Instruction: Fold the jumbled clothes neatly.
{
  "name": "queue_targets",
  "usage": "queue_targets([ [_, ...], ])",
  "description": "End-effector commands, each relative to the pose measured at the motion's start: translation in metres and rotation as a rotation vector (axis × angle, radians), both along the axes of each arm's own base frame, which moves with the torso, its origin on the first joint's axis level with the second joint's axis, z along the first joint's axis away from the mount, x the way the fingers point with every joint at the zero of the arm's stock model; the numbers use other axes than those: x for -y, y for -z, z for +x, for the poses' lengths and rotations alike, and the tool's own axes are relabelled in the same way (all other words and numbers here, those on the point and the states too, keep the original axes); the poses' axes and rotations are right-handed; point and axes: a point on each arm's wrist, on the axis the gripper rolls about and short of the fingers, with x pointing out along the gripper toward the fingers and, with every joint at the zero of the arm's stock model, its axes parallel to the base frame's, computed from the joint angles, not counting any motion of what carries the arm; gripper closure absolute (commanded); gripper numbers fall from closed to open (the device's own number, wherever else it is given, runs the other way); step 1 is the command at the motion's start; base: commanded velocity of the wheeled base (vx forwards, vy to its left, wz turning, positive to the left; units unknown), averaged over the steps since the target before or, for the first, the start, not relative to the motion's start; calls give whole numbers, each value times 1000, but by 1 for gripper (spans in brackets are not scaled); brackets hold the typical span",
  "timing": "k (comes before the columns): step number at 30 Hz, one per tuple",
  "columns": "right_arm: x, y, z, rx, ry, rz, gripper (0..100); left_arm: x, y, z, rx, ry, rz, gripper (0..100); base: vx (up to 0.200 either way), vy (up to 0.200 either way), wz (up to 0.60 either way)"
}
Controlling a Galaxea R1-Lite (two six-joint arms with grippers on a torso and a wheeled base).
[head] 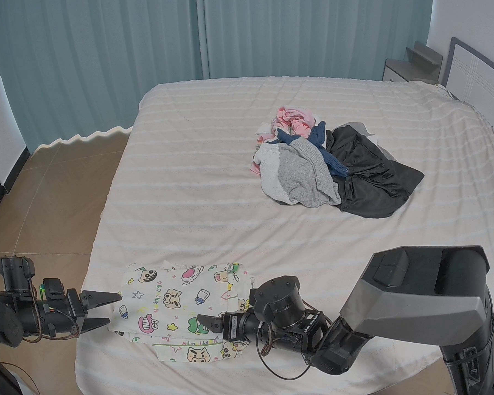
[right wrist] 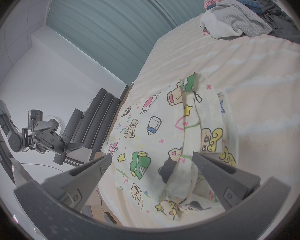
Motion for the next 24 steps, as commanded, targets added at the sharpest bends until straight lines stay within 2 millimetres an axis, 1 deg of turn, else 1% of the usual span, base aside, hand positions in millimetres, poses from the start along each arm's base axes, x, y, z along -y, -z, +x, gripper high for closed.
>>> queue_targets([
  [1, -5, 6, 4, 2, 0, 4, 0, 0, 1, 0, -4, 0, -1, 0, 0, 0, 0],
  [9, -8, 24, 5, -15, -3, -17, 0, 0, 1, 0, -6, 0, -2, 0, 0, 0, 0],
  [12, -9, 25, 6, -13, -3, -15, 0, 0, 1, 0, -4, 0, -1, 0, 0, 0, 0],
  [16, -18, 22, 8, 8, -11, 9, 0, 0, 1, 0, -4, 0, -1, 0, 0, 0, 0],
  [21, -24, 24, 0, 6, -35, 5, 0, 0, 1, 0, -4, -1, 0, 0, 0, 0, 0],
  [24, -25, 27, 0, 2, -36, 1, 0, 0, 1, 0, -4, 0, -1, 0, 0, 0, 0],
])
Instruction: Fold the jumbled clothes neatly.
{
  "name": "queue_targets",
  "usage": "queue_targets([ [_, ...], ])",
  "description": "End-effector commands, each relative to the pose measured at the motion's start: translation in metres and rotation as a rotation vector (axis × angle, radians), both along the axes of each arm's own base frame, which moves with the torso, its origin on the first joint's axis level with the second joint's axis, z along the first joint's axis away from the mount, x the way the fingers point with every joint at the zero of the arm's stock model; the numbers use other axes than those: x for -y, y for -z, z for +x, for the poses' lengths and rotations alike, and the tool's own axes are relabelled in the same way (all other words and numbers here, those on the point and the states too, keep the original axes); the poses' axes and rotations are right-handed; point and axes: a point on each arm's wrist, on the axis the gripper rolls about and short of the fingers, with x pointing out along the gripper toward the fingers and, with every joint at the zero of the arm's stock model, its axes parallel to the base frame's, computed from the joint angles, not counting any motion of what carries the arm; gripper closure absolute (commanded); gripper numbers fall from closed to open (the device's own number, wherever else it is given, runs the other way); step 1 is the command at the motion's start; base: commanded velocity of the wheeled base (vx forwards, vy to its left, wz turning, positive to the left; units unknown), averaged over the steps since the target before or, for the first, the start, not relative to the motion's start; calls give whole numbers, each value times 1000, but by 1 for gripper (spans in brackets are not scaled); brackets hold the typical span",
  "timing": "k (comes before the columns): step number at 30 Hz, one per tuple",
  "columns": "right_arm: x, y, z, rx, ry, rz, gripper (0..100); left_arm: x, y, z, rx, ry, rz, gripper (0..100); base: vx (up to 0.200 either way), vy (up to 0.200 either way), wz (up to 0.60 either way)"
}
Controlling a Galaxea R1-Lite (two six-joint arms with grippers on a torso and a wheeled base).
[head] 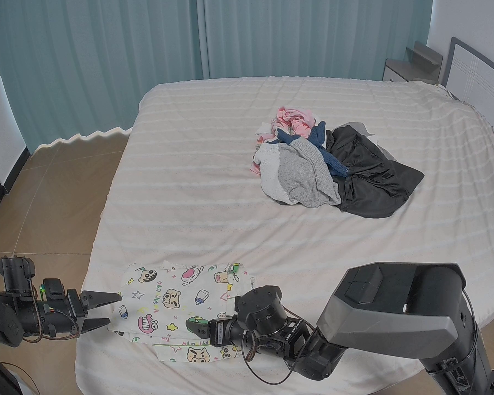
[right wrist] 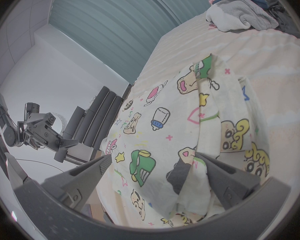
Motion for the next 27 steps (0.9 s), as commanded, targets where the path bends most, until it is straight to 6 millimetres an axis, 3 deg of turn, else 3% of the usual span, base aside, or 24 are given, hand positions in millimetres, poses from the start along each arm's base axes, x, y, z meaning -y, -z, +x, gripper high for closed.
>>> queue_targets([
  [1, -2, 5, -2, -7, -5, -8, 0, 0, 0, 0, -3, 0, 0, 0, 0, 0, 0],
  [5, -1, 6, -1, -9, -2, -12, 0, 0, 0, 0, -1, 0, 0, 0, 0, 0, 0],
  [6, -1, 5, -1, -8, -1, -11, 100, 0, 0, 0, -1, 0, 0, 0, 0, 0, 0],
  [19, 5, 4, -3, -11, 11, -22, 100, 0, 0, 1, -1, 0, 0, 0, 0, 0, 0],
  [27, 22, -5, -10, -29, 24, -45, 100, 0, 0, 0, -3, -2, 0, 0, 0, 0, 0],
])
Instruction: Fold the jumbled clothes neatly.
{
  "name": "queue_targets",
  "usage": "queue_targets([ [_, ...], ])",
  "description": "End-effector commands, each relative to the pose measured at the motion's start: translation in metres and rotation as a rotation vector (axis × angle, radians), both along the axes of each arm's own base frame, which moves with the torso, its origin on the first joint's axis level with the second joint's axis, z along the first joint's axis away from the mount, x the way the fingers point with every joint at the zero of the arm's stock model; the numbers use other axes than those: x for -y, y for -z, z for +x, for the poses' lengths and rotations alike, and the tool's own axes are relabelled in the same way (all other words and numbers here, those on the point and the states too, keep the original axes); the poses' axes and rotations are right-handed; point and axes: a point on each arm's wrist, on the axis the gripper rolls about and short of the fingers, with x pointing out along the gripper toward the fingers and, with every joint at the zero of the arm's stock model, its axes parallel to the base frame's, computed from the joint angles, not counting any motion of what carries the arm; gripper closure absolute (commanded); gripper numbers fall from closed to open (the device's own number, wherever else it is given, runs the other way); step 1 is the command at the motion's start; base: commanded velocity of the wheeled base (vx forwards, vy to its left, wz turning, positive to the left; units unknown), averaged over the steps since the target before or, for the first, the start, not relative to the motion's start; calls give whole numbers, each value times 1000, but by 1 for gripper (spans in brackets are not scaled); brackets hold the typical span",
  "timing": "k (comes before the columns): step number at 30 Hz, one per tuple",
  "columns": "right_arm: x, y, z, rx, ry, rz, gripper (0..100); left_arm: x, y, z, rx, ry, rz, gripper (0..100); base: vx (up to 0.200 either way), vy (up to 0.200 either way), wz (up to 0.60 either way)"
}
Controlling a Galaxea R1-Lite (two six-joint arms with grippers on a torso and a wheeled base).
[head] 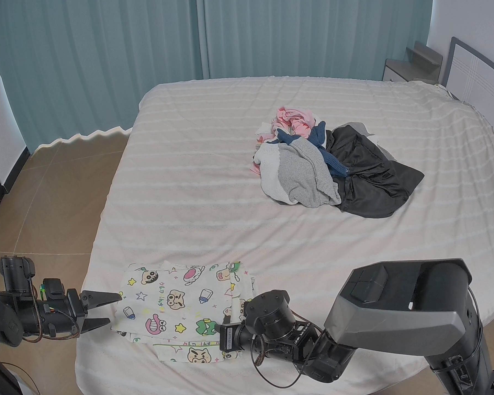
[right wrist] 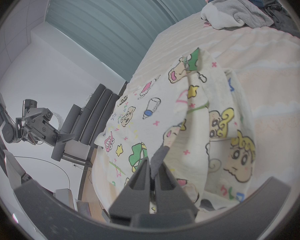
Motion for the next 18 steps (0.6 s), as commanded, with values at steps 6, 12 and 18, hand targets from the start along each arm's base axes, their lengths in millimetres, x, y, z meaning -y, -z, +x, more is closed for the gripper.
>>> queue_targets([
  [6, 23, -17, -10, -18, 11, -24, 100, 0, 0, 0, -1, 0, 0, 0, 0, 0, 0],
  [12, 35, -18, -15, -39, 19, -47, 100, 0, 0, 0, -1, 0, 0, 0, 0, 0, 0],
  [18, 35, -17, -12, -36, 29, -47, 100, 0, 2, 0, -8, 2, -1, 0, 0, 0, 0],
])
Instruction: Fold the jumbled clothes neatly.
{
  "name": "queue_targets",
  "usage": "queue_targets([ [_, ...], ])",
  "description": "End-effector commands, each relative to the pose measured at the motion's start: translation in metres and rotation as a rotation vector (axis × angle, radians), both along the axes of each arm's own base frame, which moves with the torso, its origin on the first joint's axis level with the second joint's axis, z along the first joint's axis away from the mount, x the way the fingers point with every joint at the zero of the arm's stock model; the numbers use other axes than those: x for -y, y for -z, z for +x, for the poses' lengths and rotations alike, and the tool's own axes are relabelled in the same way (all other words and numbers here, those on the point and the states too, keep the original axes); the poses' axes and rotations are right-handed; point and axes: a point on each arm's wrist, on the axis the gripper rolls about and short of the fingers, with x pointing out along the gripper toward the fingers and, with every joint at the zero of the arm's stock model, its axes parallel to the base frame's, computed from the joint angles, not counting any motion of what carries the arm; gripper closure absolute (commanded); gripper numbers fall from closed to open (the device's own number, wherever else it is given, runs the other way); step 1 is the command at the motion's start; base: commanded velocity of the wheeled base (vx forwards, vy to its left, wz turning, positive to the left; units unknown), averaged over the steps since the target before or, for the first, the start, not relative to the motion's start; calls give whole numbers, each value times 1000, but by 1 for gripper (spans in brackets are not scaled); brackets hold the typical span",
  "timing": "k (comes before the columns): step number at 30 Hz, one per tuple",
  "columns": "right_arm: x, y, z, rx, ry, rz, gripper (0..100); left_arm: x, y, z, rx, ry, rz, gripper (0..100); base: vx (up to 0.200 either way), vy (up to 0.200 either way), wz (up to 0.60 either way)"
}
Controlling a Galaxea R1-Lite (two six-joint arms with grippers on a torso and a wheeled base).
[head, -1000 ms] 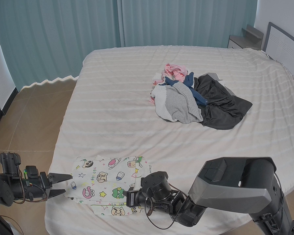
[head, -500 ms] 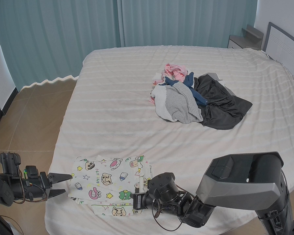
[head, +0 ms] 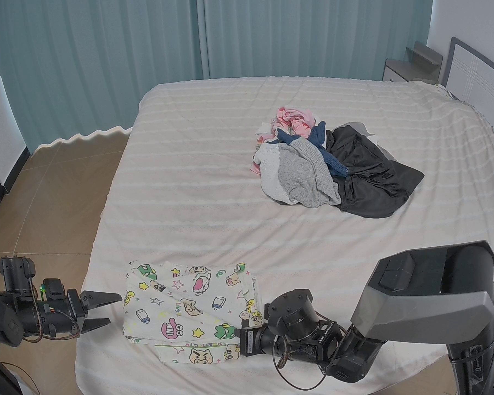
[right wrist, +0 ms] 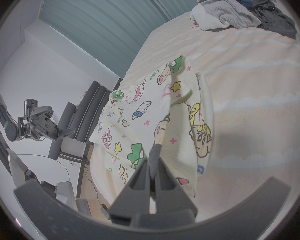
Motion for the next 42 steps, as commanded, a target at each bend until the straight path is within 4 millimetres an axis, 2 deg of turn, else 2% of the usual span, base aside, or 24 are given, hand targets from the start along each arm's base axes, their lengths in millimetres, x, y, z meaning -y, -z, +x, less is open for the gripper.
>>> queue_targets([
  [1, 1, -3, 2, 5, 7, 7, 100, 0, 2, 0, -10, 1, -2, 0, 0, 0, 0],
  [2, 2, -2, 2, 4, 6, 4, 0, 0, 4, 1, -14, 3, 0, 0, 0, 0, 0],
  [8, 5, -2, 0, 4, 4, -8, 0, -1, 12, 3, -17, 32, 32, 0, 0, 0, 0],
  [10, 10, -6, 2, 19, 6, -19, 0, -1, 15, 3, -17, 45, 46, 0, 0, 0, 0],
  [11, 17, -15, 4, 40, 12, -16, 0, -2, 16, 3, -18, 44, 46, 0, 0, 0, 0],
  [13, 17, -15, 4, 40, 12, -16, 0, -2, 16, 3, -18, 44, 46, 0, 0, 0, 0],
  [14, 36, -42, 6, 77, 53, 20, 0, -4, 15, 4, -14, 33, 48, 0, 0, 0, 0],
  [15, 38, -44, 6, 80, 56, 23, 0, -4, 15, 4, -13, 33, 48, 0, 0, 0, 0],
  [16, 49, -58, 5, 101, 79, 44, 0, -5, 15, 5, -9, 27, 51, 0, 0, 0, 0],
  [17, 69, -81, 2, 143, 122, 75, 0, -8, 13, 8, 9, 17, 62, 0, 0, 0, 0],
  [19, 85, -97, -4, 181, 166, 87, 0, -8, 11, 10, 26, 6, 79, 0, 0, 0, 0],
  [20, 103, -117, -11, 237, 228, 97, 0, -9, 8, 13, 47, -22, 111, 0, 0, 0, 0],
  [24, 149, -153, -39, 384, 352, 64, 0, -4, 5, 23, 54, -81, 223, 0, 0, 0, 0],
  [25, 151, -153, -40, 387, 354, 59, 0, -4, 5, 23, 54, -85, 229, 0, 0, 0, 0],
  [26, 165, -161, -54, 433, 365, 46, 0, -6, 1, 31, 72, -134, 288, 0, 0, 0, 0],
  [27, 172, -165, -62, 449, 362, 52, 0, -8, -1, 36, 82, -160, 315, 0, 0, 0, 0],
  [29, 177, -164, -73, 437, 324, 65, 0, -11, -5, 47, 114, -173, 346, 0, 0, 0, 0],
  [31, 178, -150, -76, 371, 271, 42, 0, -13, -1, 52, 114, -150, 373, 0, 0, 0, 0],
  [35, 167, -130, -63, 238, 222, 59, 0, -14, 13, 57, 107, -79, 440, 0, 0, 0, 0],
  [38, 143, -105, -34, 109, 192, 75, 0, -17, 25, 72, 93, -56, 454, 0, 0, 0, 0],
  [42, 117, -72, 0, 49, 173, 27, 0, -19, 42, 81, 50, -28, 456, 0, 0, 0, 0],
])
